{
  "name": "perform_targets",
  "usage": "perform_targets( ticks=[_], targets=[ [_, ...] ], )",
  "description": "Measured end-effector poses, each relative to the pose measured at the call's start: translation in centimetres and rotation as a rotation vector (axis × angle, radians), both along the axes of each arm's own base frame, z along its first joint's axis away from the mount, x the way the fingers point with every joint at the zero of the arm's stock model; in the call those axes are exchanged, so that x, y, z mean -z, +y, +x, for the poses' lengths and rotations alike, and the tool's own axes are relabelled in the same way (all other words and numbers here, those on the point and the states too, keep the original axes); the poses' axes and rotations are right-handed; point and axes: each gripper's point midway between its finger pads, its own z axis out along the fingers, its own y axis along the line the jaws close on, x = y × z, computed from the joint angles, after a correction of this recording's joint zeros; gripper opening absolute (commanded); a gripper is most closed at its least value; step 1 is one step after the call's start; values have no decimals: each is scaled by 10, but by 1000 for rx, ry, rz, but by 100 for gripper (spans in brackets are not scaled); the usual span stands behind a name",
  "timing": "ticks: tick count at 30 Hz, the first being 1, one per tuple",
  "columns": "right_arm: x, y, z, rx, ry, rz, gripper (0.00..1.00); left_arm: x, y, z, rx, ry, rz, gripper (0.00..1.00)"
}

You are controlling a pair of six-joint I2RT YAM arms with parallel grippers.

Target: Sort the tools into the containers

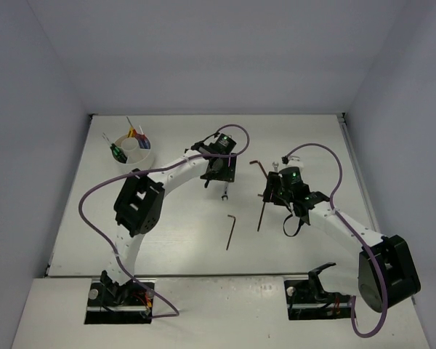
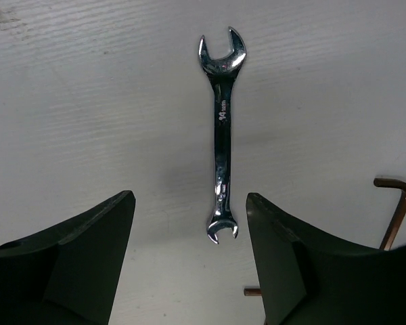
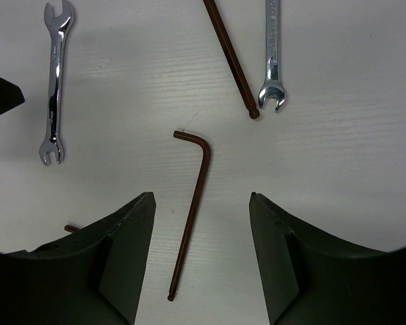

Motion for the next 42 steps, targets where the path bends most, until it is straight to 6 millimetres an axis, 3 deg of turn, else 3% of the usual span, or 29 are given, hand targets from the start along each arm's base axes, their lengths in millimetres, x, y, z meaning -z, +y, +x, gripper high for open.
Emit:
perform_targets(
  ticks=[5, 12, 18, 26, 30, 38, 40, 42],
  targets=[
    [1, 0, -1, -3, 2, -3, 54, 24, -8, 2, 7, 57, 18, 60],
    [1, -1, -1, -5, 3, -6, 54, 40, -23, 18, 2, 71, 26, 50],
    [5, -1, -4, -8, 12, -7, 54, 45, -31, 31, -12, 65, 38, 33],
    [7, -2, -7, -9, 13, -6, 54, 49, -20, 28, -28, 59, 78, 7],
    [6, -1, -8, -13, 13, -1, 54, 50, -4, 13, -17, 64, 109, 2],
    [1, 0, -7, -16, -1, 8, 54, 53, 62, -56, 32, 157, 248, 3],
    [1, 0, -7, -16, -1, 8, 54, 53, 78, -73, 45, 184, 274, 16],
    [1, 0, -7, -17, -1, 9, 54, 54, 89, -86, 53, 209, 289, 19]
  ],
)
